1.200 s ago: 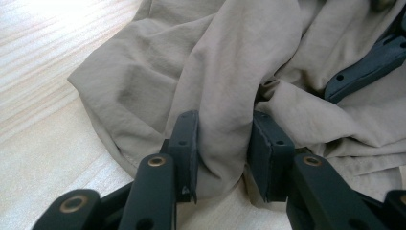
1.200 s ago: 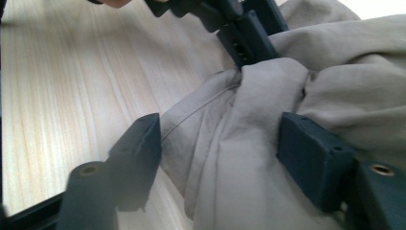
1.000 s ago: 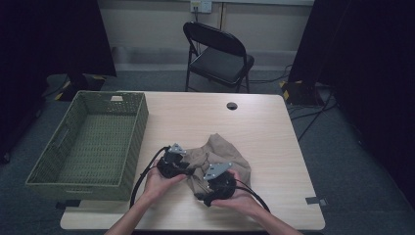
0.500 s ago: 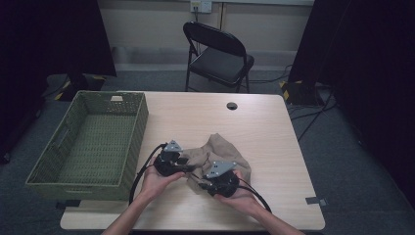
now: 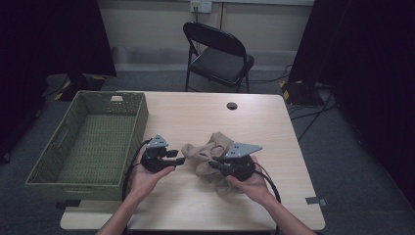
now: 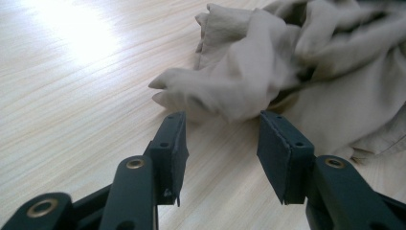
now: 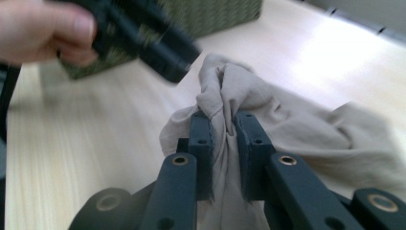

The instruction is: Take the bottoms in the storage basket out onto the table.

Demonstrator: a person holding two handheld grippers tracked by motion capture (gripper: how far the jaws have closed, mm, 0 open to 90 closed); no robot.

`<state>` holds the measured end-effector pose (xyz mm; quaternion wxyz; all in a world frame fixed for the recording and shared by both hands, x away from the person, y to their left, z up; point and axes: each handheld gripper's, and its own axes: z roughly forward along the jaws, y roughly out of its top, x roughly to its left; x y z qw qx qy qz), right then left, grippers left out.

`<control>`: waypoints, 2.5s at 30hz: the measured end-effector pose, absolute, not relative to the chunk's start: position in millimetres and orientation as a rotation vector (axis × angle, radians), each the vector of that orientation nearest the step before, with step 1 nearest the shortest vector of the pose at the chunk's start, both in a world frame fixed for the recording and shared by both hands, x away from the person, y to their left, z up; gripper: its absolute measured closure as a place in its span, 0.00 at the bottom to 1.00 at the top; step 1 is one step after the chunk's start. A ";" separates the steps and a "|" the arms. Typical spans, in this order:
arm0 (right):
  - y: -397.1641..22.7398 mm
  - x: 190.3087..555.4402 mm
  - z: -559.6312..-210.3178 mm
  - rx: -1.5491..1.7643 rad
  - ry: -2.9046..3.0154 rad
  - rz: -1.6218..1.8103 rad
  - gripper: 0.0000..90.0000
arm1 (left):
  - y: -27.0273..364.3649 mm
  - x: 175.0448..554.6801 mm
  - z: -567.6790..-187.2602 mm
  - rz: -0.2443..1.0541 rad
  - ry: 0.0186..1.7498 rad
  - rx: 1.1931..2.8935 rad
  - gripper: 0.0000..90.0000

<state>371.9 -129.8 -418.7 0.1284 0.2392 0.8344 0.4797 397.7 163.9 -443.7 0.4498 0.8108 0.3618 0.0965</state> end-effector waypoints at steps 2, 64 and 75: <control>-134.1 375.4 -408.4 0.713 2.387 1.424 0.88 | 163.0 397.9 -443.9 0.238 0.892 2.007 0.59; -198.7 409.2 -430.1 1.053 2.174 1.267 0.86 | 113.7 387.8 -409.4 0.223 0.689 1.981 0.73; -208.8 425.3 -475.2 1.078 2.304 1.065 0.82 | 145.6 400.8 -432.5 0.203 0.836 1.972 0.70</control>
